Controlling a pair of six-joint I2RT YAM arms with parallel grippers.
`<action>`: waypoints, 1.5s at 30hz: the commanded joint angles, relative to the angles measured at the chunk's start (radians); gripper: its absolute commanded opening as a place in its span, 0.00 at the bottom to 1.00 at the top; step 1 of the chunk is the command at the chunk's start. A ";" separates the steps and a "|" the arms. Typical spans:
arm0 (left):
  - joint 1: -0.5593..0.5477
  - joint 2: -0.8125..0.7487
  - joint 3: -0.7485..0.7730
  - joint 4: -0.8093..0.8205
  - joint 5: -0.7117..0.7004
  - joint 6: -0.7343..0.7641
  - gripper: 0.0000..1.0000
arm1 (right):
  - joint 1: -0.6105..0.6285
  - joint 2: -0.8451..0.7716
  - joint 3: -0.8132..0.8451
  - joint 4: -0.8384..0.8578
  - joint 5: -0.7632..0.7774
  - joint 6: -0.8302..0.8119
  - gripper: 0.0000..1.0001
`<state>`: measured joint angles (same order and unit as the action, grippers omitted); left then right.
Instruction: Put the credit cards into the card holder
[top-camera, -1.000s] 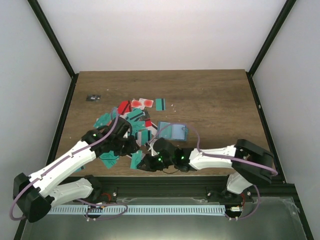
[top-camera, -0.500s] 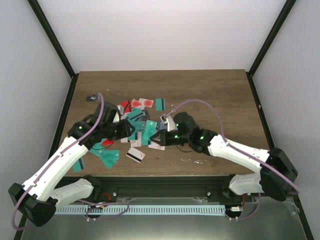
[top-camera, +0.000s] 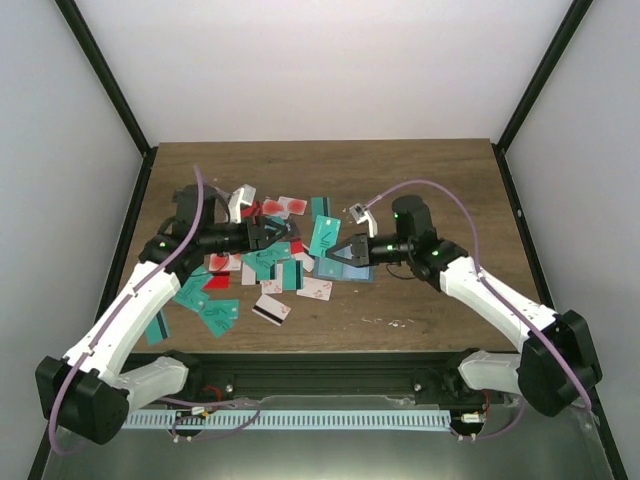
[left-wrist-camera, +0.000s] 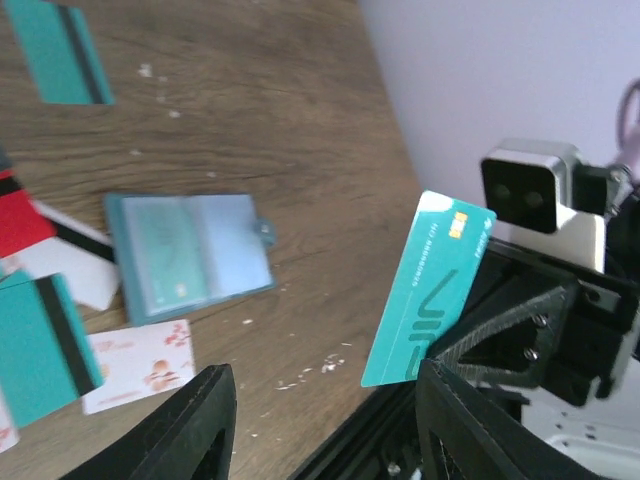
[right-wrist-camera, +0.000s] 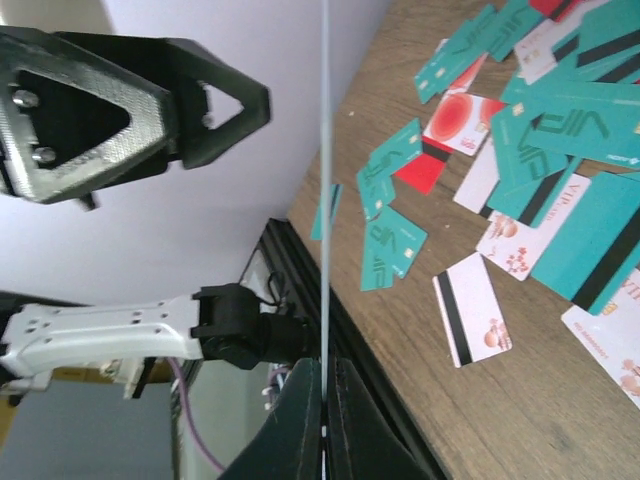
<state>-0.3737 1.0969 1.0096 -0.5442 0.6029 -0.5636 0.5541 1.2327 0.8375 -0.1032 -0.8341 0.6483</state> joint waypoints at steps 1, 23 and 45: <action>0.013 0.017 -0.061 0.247 0.230 0.003 0.52 | -0.060 -0.014 0.039 0.050 -0.235 -0.044 0.01; -0.091 0.081 -0.156 0.579 0.463 -0.125 0.40 | -0.073 0.045 0.065 0.116 -0.478 -0.035 0.01; -0.106 0.061 -0.154 0.555 0.373 -0.127 0.04 | -0.074 0.089 0.075 0.148 -0.518 -0.036 0.01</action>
<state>-0.4767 1.1770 0.8558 0.0059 0.9859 -0.6998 0.4873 1.3121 0.8688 0.0170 -1.3228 0.6174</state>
